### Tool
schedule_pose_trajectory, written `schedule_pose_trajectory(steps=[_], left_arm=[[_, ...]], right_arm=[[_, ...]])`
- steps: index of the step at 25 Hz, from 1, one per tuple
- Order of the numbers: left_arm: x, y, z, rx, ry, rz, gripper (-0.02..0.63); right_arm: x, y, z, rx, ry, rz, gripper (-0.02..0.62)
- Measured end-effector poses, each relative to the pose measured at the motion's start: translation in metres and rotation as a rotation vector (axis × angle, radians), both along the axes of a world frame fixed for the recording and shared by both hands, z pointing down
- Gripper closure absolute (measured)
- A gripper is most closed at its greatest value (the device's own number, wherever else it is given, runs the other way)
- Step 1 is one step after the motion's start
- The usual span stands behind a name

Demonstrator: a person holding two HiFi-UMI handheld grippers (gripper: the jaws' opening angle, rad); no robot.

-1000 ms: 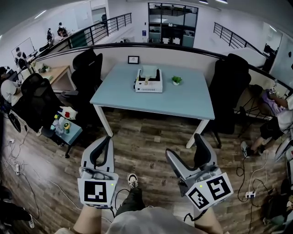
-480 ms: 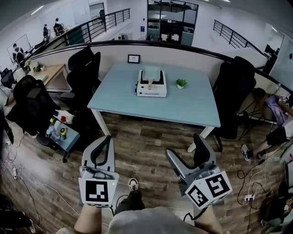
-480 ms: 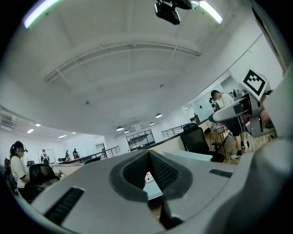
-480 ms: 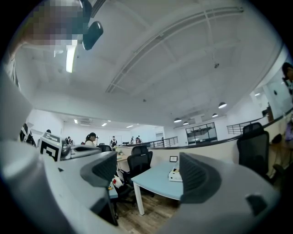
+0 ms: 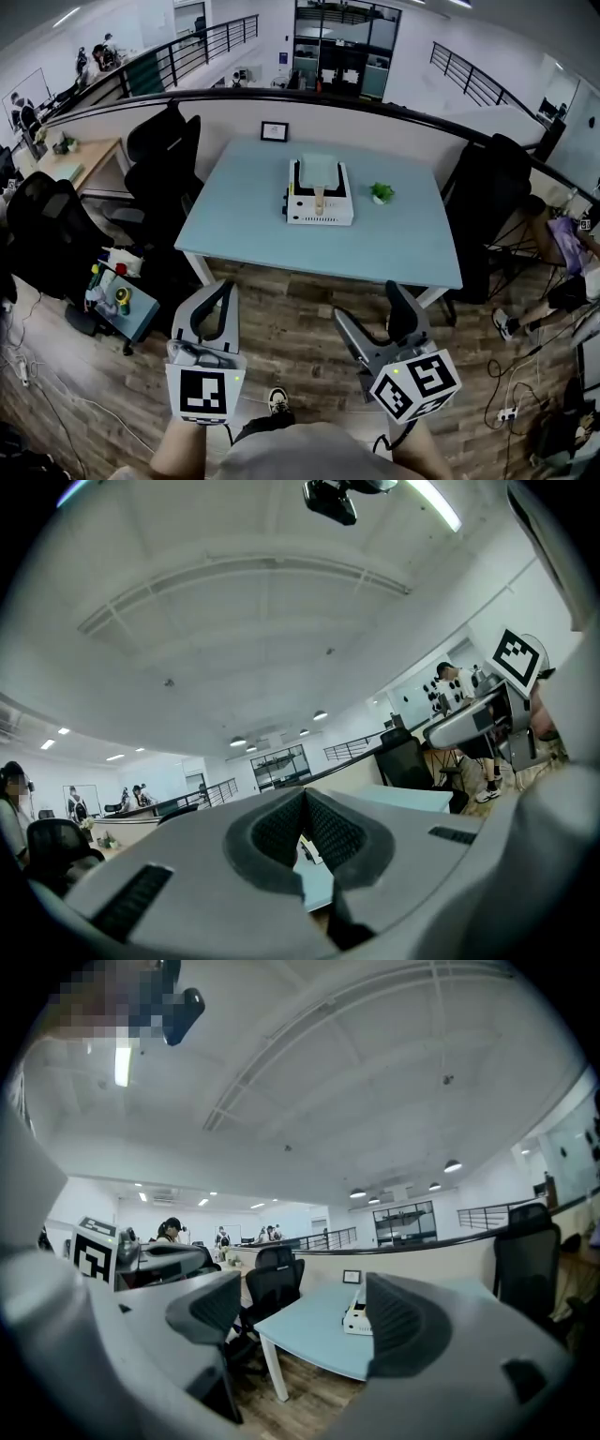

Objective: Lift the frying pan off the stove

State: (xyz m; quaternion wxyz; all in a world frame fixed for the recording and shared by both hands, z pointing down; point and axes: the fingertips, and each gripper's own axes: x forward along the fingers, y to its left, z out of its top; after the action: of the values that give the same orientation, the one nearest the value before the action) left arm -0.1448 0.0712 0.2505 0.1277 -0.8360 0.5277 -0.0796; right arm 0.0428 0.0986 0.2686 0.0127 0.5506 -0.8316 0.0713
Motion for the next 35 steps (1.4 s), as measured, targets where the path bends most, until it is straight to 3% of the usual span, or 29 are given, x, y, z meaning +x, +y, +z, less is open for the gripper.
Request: schedule_pose_trajectory(steps=[7, 15, 23, 35], left_arm=[[-0.025, -0.075, 0.019, -0.03, -0.007, 0.004, 0.604], [-0.022, -0.149, 0.047, -0.095, -0.016, 0.027, 0.604], [0.001, -0.238, 0.071, -0.117, -0.015, 0.051, 0.604], [0.05, -0.407, 0.133, -0.253, -0.097, 0.052, 0.604]], right_arm=[[-0.021, -0.083, 0.038, -0.099, -0.048, 0.017, 0.201], [-0.004, -0.162, 0.074, -0.178, -0.062, 0.085, 0.202], [0.012, -0.248, 0.115, -0.247, -0.081, 0.093, 0.202], [0.046, -0.409, 0.185, -0.404, -0.102, 0.085, 0.204]])
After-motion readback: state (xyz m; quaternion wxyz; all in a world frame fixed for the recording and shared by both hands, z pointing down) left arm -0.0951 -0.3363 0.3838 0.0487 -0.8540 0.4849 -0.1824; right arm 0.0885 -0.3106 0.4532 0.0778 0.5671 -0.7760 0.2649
